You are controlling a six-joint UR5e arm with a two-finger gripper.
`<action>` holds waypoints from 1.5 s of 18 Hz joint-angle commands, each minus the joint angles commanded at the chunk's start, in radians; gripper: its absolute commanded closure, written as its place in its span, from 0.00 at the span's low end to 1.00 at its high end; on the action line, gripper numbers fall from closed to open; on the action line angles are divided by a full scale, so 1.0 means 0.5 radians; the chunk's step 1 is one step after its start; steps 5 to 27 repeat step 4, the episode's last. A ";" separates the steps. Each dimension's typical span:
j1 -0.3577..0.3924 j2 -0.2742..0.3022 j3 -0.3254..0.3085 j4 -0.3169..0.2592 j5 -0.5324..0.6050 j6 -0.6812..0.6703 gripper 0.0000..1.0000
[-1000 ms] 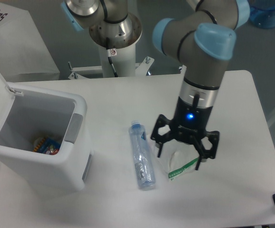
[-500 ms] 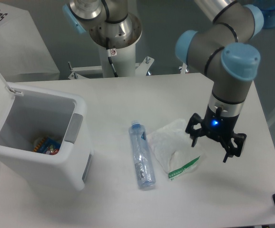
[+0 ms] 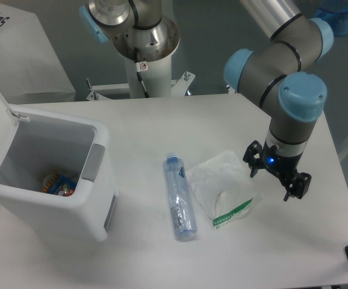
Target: Open the trash can
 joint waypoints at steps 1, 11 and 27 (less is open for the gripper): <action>0.000 0.003 -0.006 0.000 0.000 0.000 0.00; 0.000 0.003 -0.015 0.003 0.000 0.000 0.00; 0.000 0.003 -0.015 0.003 0.000 0.000 0.00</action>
